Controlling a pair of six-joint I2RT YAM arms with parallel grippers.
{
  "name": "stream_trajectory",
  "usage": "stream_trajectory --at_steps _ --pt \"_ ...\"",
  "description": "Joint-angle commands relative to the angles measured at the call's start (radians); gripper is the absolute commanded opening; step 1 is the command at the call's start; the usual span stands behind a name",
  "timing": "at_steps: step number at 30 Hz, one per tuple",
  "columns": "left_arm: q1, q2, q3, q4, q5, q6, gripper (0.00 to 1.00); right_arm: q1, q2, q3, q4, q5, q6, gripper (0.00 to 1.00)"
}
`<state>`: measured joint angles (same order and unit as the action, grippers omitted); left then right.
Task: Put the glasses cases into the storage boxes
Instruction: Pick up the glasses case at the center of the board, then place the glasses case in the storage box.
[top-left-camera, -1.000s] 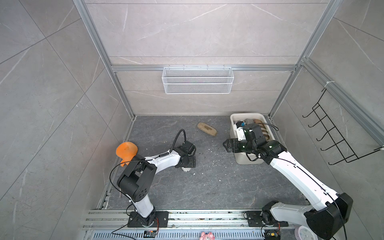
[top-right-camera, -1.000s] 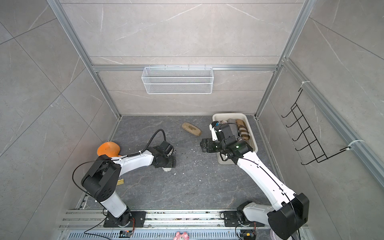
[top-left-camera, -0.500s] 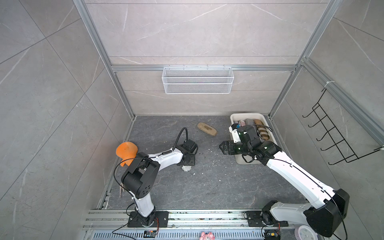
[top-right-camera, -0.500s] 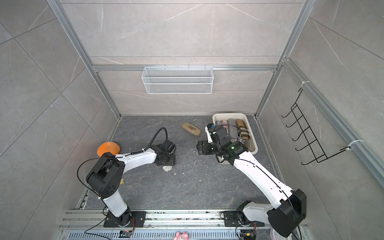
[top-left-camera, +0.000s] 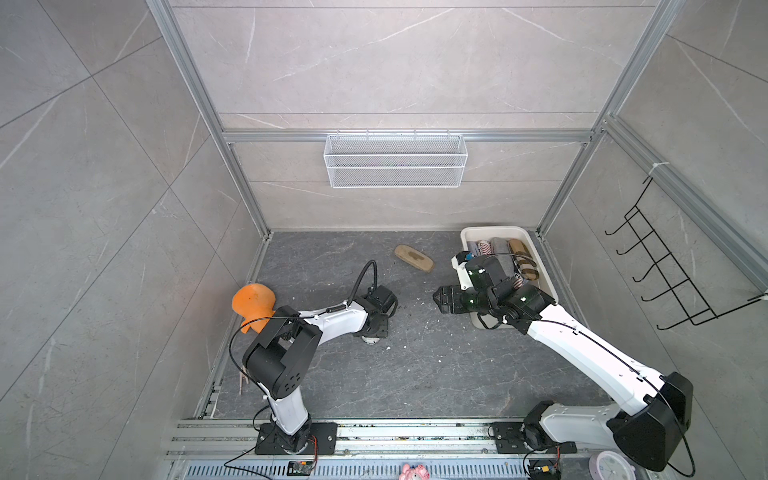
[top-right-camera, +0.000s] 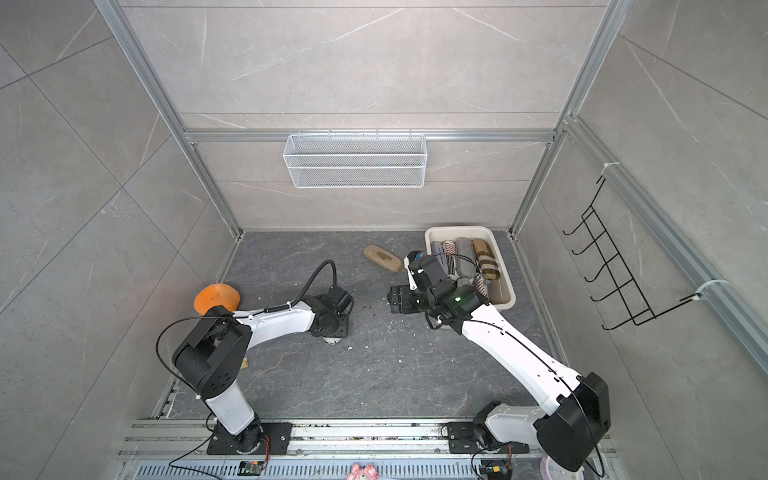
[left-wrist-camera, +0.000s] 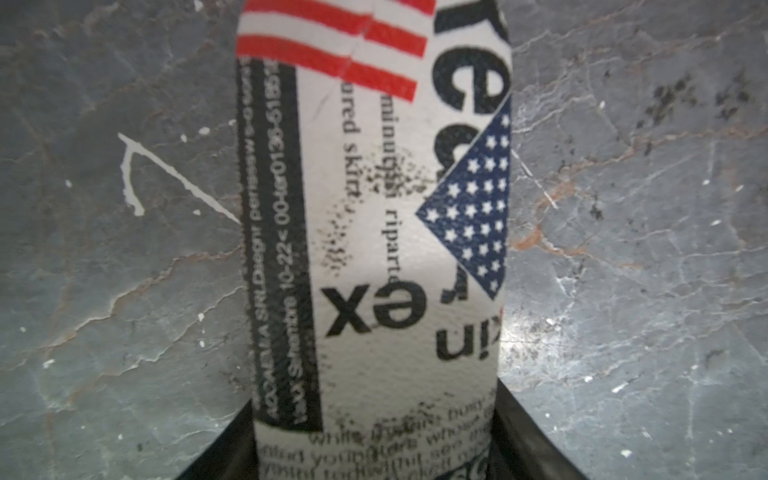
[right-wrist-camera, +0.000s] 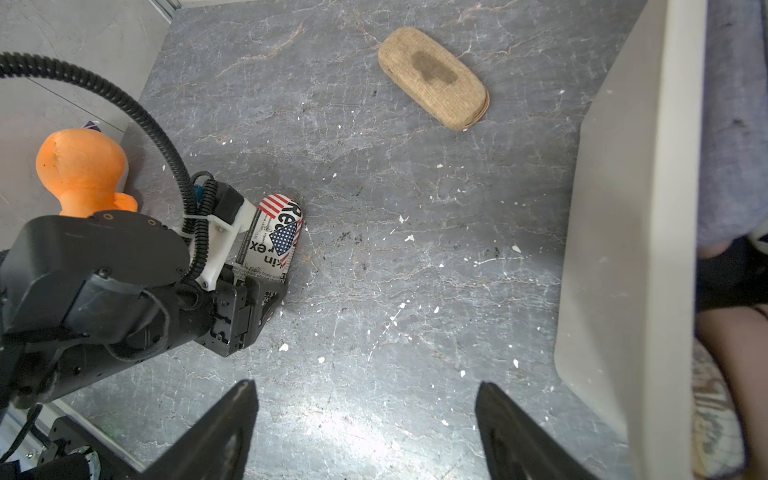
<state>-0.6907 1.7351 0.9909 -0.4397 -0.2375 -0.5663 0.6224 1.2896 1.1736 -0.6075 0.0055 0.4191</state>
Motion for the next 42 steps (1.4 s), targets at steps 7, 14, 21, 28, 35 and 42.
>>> stream_trajectory --at_steps 7,14,21,28,35,42 --pt "-0.038 -0.352 -0.203 0.363 0.130 0.044 0.58 0.016 -0.018 -0.031 0.080 0.002 0.082 0.85" --pt "-0.046 -0.535 -0.326 0.745 0.321 0.014 0.58 0.017 0.021 -0.024 0.248 -0.204 0.173 0.90" --pt "-0.046 -0.530 -0.325 0.843 0.364 -0.026 0.58 0.041 0.085 0.007 0.348 -0.288 0.209 0.89" --pt "-0.046 -0.531 -0.330 0.857 0.409 -0.031 0.58 0.055 0.161 0.054 0.366 -0.282 0.195 0.71" --pt "-0.046 -0.549 -0.343 0.839 0.412 -0.024 0.58 0.068 0.205 0.089 0.397 -0.297 0.198 0.38" --pt "-0.046 -0.554 -0.343 0.841 0.417 -0.014 0.59 0.081 0.218 0.098 0.384 -0.306 0.189 0.44"
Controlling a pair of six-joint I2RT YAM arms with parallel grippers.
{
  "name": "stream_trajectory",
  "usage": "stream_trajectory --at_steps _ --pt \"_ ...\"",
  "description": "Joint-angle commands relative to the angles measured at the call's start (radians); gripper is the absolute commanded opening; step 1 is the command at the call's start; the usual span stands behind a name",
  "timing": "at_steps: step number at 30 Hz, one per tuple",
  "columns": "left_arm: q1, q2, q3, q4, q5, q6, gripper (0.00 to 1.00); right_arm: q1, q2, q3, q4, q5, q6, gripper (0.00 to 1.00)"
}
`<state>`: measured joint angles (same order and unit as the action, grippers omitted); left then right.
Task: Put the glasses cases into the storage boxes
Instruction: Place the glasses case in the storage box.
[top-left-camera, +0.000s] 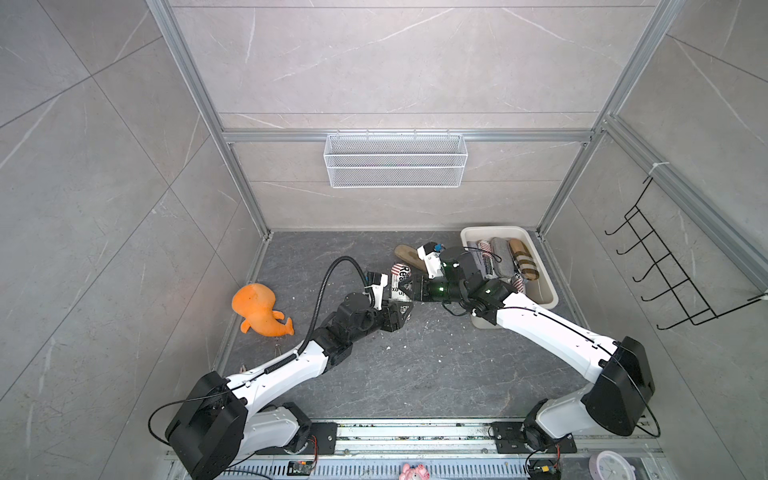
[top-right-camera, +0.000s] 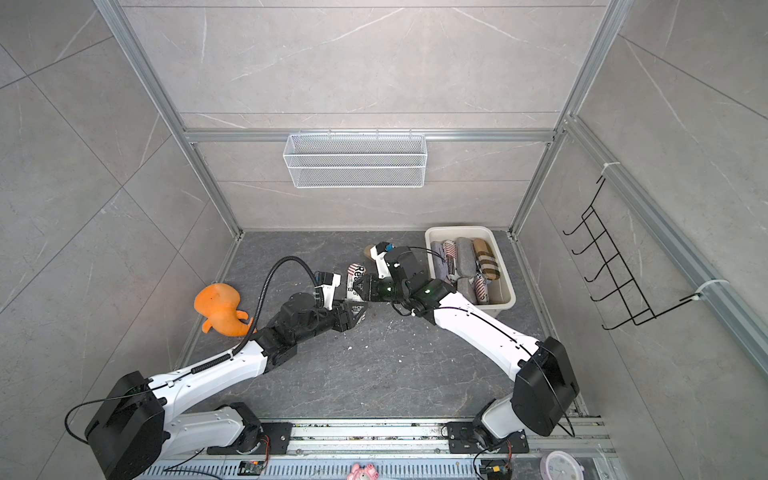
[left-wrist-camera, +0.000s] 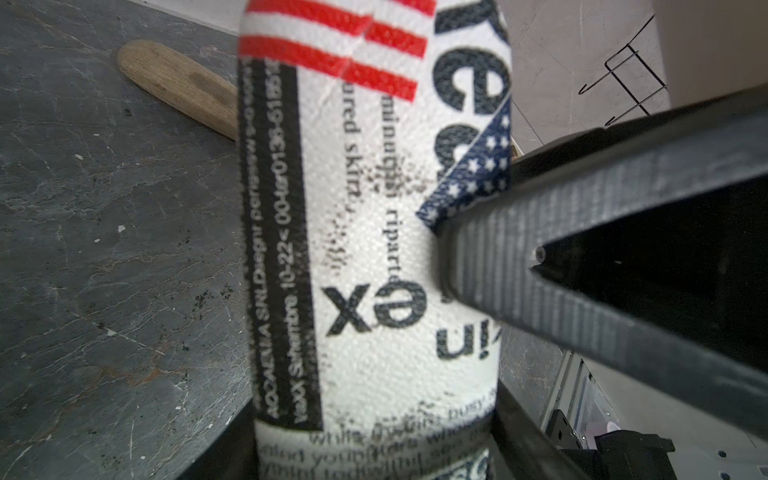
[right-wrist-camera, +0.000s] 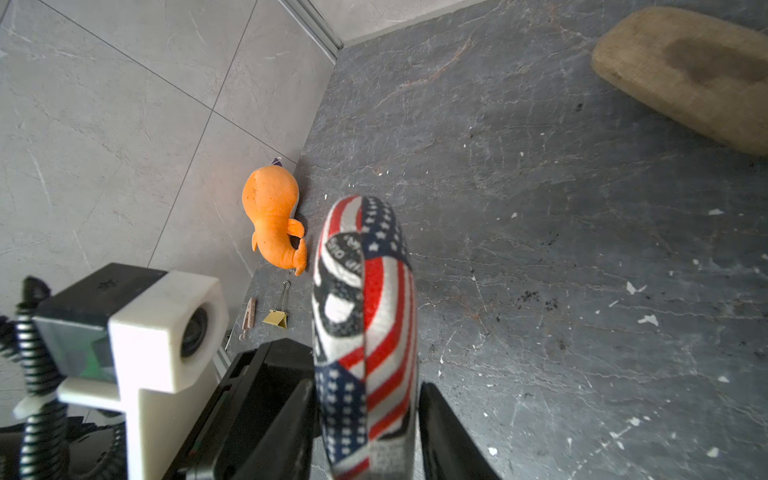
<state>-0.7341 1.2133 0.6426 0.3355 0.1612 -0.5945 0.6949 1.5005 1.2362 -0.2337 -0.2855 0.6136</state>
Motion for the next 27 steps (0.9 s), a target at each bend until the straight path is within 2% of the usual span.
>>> stream_trajectory --at_steps 1,4,7,9,12,15,21,27 --pt "-0.003 -0.031 0.003 0.071 0.021 0.014 0.59 0.011 0.008 0.035 0.008 -0.011 -0.007 0.47" --pt "-0.002 -0.028 0.005 0.068 0.020 0.014 0.59 0.010 0.007 0.036 0.003 -0.004 -0.008 0.38" --pt "-0.003 -0.028 0.003 0.063 0.020 0.017 0.63 0.012 0.003 0.044 0.001 -0.002 -0.016 0.33" --pt "-0.003 -0.028 0.002 0.054 0.017 0.023 0.71 0.013 -0.002 0.050 0.000 0.008 -0.014 0.32" --pt "-0.002 -0.045 -0.005 0.029 0.008 0.032 0.90 0.014 -0.003 0.083 -0.024 0.024 -0.033 0.31" --pt "-0.002 -0.078 -0.027 0.013 0.004 0.039 0.97 0.012 0.004 0.129 -0.061 0.077 -0.058 0.31" --pt "-0.002 -0.210 -0.086 -0.085 -0.057 0.051 0.98 -0.014 0.024 0.273 -0.211 0.230 -0.163 0.31" --pt "-0.001 -0.370 -0.160 -0.201 -0.210 0.054 0.98 -0.140 -0.035 0.339 -0.397 0.397 -0.270 0.31"
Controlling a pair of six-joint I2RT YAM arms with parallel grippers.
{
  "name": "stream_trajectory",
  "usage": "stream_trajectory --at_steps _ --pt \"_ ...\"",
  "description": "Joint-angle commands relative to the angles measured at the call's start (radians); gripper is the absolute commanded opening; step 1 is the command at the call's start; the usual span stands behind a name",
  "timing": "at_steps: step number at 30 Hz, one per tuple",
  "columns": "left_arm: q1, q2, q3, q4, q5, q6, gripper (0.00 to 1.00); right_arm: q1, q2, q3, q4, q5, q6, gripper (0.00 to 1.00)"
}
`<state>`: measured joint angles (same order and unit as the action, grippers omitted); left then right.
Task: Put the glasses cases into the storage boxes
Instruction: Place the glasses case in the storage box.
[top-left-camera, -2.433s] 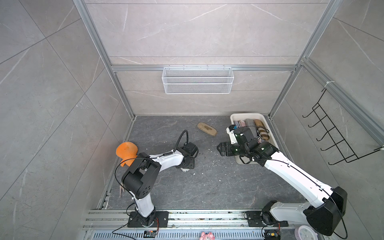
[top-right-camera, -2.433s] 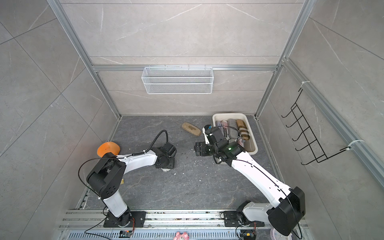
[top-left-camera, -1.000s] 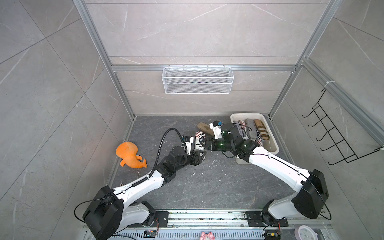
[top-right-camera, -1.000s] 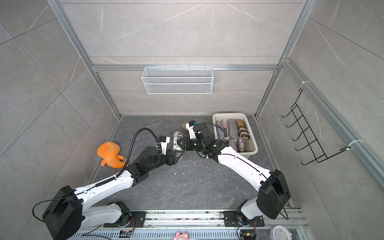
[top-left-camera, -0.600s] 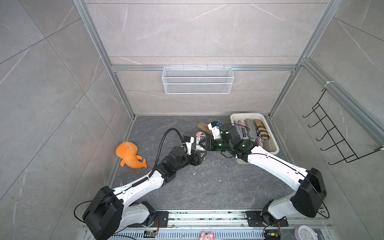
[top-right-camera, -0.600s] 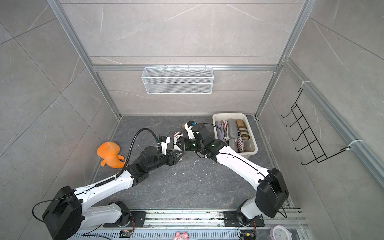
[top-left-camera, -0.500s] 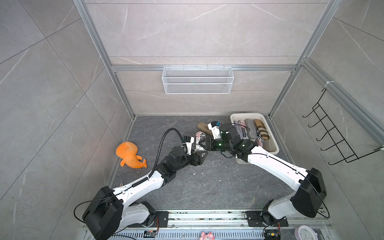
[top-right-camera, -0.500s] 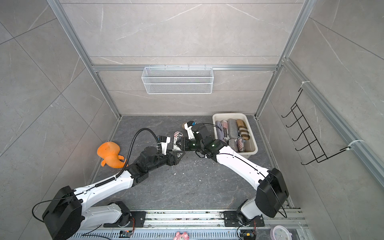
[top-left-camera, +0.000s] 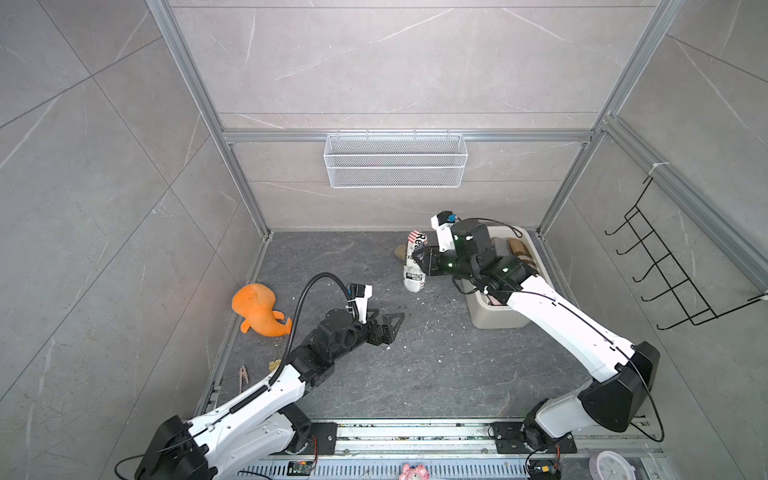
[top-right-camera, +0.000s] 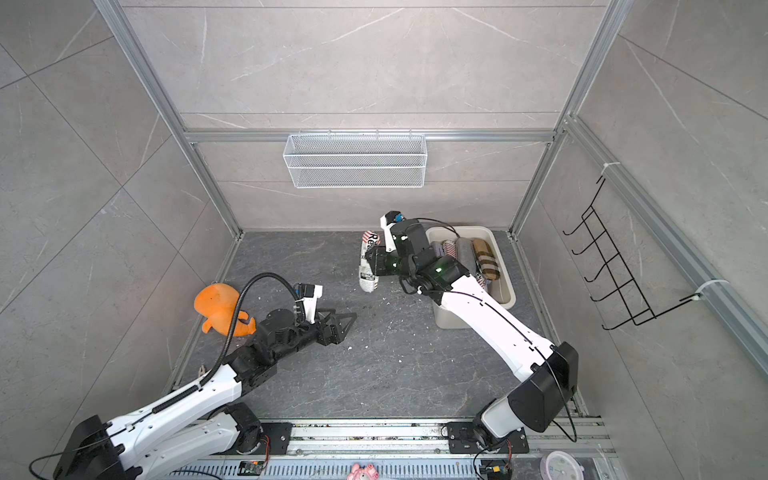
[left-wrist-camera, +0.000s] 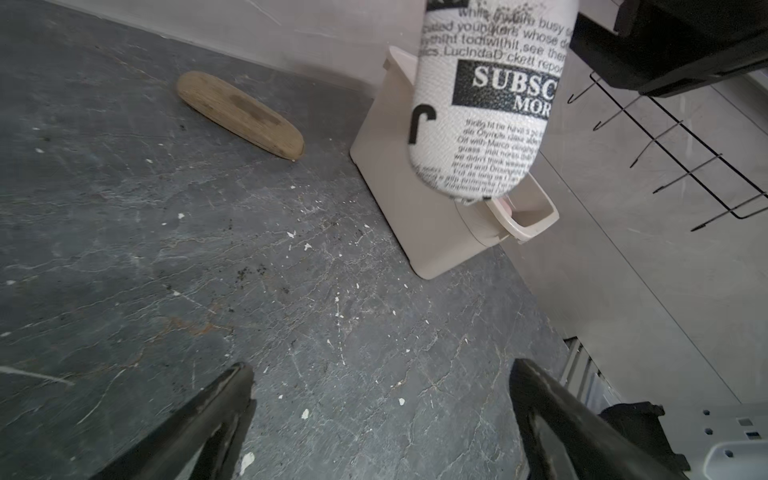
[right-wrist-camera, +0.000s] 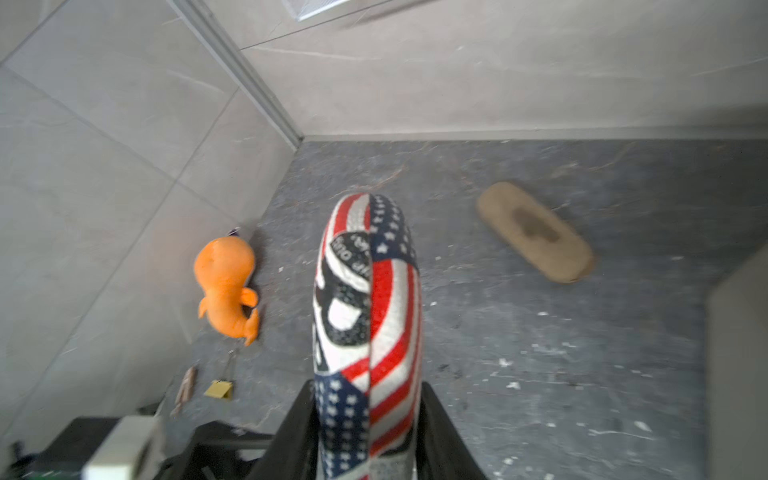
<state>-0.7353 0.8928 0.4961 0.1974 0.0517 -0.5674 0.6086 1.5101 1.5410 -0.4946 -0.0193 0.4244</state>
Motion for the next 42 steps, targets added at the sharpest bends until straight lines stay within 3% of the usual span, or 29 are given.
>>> stream_trajectory --at_steps 1,10,17,29,31,34,42 --pt "0.001 -0.069 -0.023 -0.075 -0.121 0.027 0.98 -0.087 -0.062 0.034 -0.168 0.159 -0.091 0.31" --pt "0.001 -0.085 -0.057 -0.063 -0.157 0.023 0.98 -0.280 -0.160 -0.066 -0.290 0.539 -0.172 0.32" --pt "0.000 -0.052 -0.047 -0.050 -0.142 0.011 0.98 -0.384 -0.130 -0.165 -0.216 0.630 -0.189 0.32" --pt "0.001 -0.046 -0.055 -0.044 -0.177 -0.006 0.98 -0.380 -0.056 -0.296 -0.273 0.622 -0.173 0.35" --pt "0.001 -0.023 -0.043 -0.043 -0.177 -0.001 0.98 -0.367 -0.045 -0.301 -0.282 0.625 -0.162 0.41" --pt "0.001 0.010 -0.019 -0.046 -0.152 -0.002 0.98 -0.363 -0.064 -0.301 -0.275 0.596 -0.147 0.60" --pt "0.001 0.030 -0.017 -0.037 -0.157 -0.013 0.98 -0.342 -0.132 -0.248 -0.276 0.481 -0.139 0.63"
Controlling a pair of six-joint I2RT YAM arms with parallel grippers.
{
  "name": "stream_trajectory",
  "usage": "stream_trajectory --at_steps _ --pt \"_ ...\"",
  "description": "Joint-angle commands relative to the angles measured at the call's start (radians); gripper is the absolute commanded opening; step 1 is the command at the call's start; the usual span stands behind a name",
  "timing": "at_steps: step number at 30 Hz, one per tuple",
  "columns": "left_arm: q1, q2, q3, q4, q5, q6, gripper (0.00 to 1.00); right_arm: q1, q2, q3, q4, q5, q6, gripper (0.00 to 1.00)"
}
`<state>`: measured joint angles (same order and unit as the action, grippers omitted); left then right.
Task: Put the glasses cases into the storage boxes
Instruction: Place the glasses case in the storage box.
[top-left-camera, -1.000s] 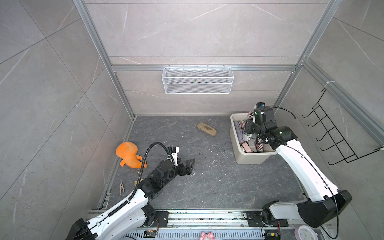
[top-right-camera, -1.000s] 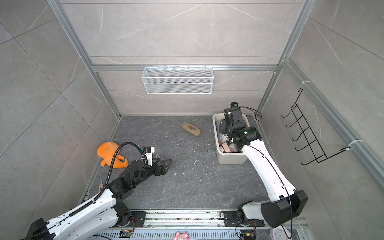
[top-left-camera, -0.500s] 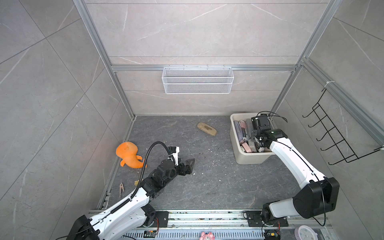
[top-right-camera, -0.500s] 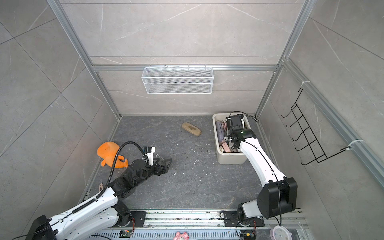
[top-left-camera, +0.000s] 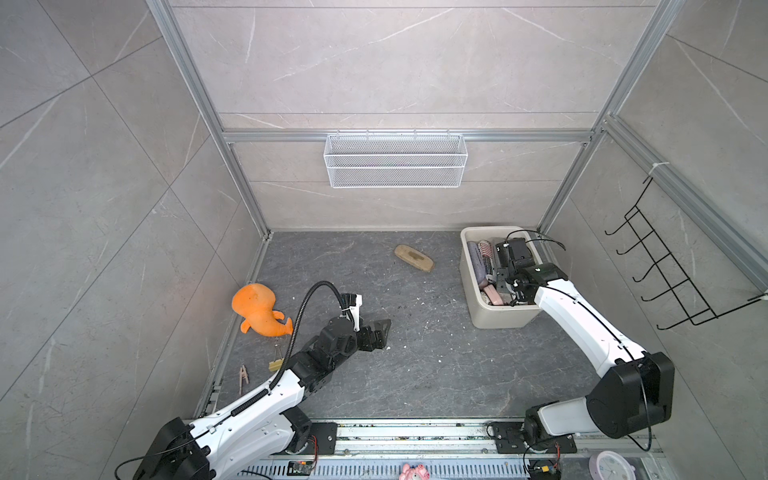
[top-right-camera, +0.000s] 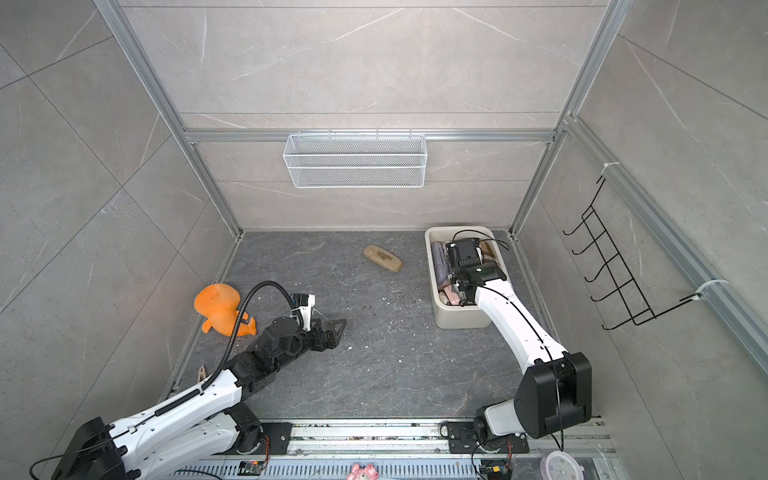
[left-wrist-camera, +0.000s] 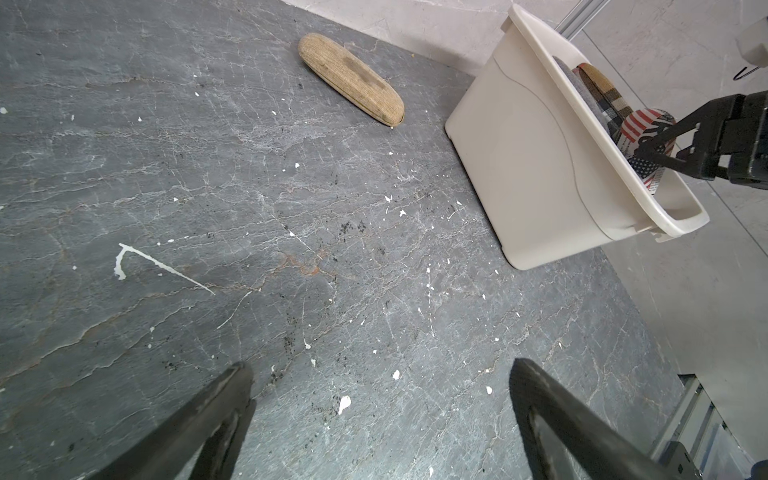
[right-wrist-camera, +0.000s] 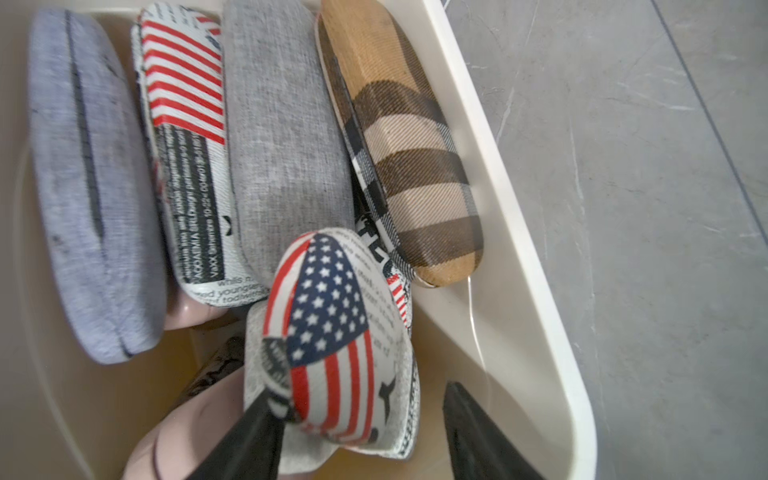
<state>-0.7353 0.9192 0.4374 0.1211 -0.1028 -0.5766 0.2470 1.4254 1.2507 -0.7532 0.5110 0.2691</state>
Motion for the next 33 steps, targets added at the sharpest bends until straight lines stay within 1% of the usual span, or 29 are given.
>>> stream_trajectory --at_steps 1,5,7,9,11,12,15,18,21,23,25,27,29,31,33 --pt "0.001 0.004 0.048 0.030 -0.006 0.000 0.98 0.034 -0.053 0.050 -0.019 -0.052 0.016 0.63" --pt "0.001 -0.008 0.063 0.003 -0.035 0.018 0.98 0.105 -0.072 0.099 -0.025 -0.053 0.015 0.63" --pt "0.002 -0.006 0.070 -0.004 -0.049 0.020 0.99 0.105 -0.058 0.116 -0.005 -0.036 0.012 0.62" --pt "0.002 0.005 0.084 -0.012 -0.044 0.022 0.98 0.093 -0.013 0.149 0.018 0.010 -0.007 0.53" --pt "0.002 0.017 0.094 -0.017 -0.038 0.022 0.98 0.059 0.038 0.189 0.025 -0.015 -0.014 0.40" --pt "0.001 0.021 0.100 -0.019 -0.037 0.022 0.98 0.041 0.062 0.203 0.030 -0.022 -0.016 0.36" --pt "0.001 0.023 0.113 -0.039 -0.040 0.015 0.98 0.004 0.114 0.211 0.032 -0.043 -0.017 0.28" --pt "0.001 0.022 0.106 -0.042 -0.039 0.011 0.99 -0.007 0.133 0.154 0.050 -0.058 -0.004 0.26" --pt "0.001 0.021 0.106 -0.054 -0.036 0.010 0.99 -0.018 0.119 0.079 0.073 -0.041 0.028 0.23" --pt "0.001 0.021 0.106 -0.060 -0.033 0.012 0.98 -0.025 0.098 0.031 0.089 -0.029 0.047 0.22" --pt "0.001 0.020 0.103 -0.061 -0.033 0.015 0.99 -0.035 0.088 0.005 0.095 -0.042 0.062 0.23" --pt "0.001 0.021 0.101 -0.062 -0.034 0.014 0.98 -0.035 0.091 0.013 0.075 -0.059 0.061 0.23" --pt "0.001 0.018 0.097 -0.060 -0.035 0.013 0.99 -0.029 0.069 0.022 0.081 -0.104 0.058 0.24" --pt "0.001 0.017 0.097 -0.065 -0.045 0.013 0.99 -0.003 0.047 0.055 0.073 -0.120 0.052 0.29" --pt "0.001 0.008 0.102 -0.087 -0.060 0.013 0.98 0.052 0.034 0.097 0.067 -0.115 0.024 0.36"
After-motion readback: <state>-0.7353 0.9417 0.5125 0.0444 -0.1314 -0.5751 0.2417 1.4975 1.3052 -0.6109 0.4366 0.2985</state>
